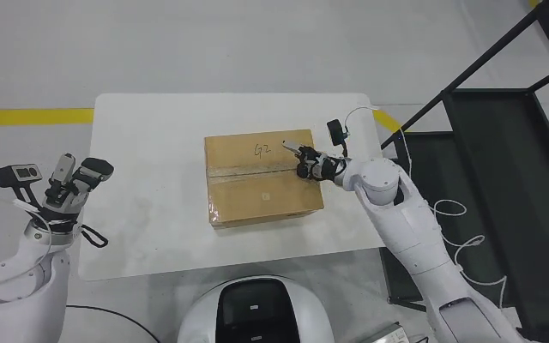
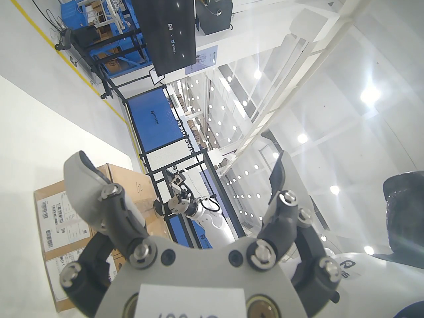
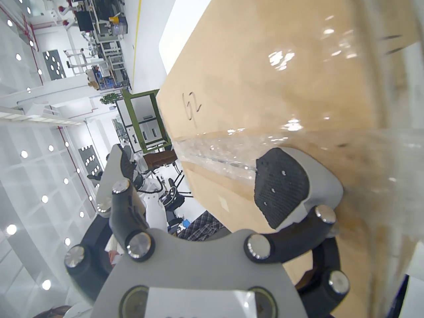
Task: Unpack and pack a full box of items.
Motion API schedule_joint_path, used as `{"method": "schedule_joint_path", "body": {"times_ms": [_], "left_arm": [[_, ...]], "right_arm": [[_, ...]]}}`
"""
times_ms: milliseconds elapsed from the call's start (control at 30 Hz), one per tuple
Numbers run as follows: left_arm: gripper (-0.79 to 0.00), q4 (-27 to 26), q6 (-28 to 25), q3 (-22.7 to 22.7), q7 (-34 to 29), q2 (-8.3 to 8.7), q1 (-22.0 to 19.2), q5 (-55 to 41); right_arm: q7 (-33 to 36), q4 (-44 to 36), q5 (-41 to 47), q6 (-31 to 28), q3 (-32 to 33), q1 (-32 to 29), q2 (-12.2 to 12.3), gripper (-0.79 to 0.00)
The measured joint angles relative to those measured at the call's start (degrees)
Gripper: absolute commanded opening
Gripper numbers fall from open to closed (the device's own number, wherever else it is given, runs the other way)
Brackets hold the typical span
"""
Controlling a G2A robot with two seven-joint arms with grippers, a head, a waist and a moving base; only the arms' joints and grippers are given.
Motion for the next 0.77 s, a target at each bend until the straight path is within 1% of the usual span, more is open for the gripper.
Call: {"method": "schedule_joint_path", "body": {"times_ms": [100, 400, 533, 633, 767], "left_arm": [[0.000, 0.00, 0.00, 0.00, 0.00, 0.00, 0.00, 0.00], [0.000, 0.00, 0.00, 0.00, 0.00, 0.00, 0.00, 0.00], [0.000, 0.00, 0.00, 0.00, 0.00, 0.00, 0.00, 0.00], [0.000, 0.00, 0.00, 0.00, 0.00, 0.00, 0.00, 0.00], [0.000, 0.00, 0.00, 0.00, 0.00, 0.00, 0.00, 0.00]], "right_arm": [[-1.28, -0.96, -0.01, 0.08, 3.02, -1.97, 0.56, 0.000], [-6.34, -5.74, 6.58, -4.65, 12.34, -9.86, 1.37, 0.000], [-8.52, -6.29, 12.14, -10.33, 15.48, -13.42, 1.23, 0.000], [-9.22, -6.38, 13.89, -13.60, 16.59, -15.18, 1.17, 0.000], [-9.21, -6.40, 13.87, -13.62, 16.59, -15.20, 1.17, -0.001]]}}
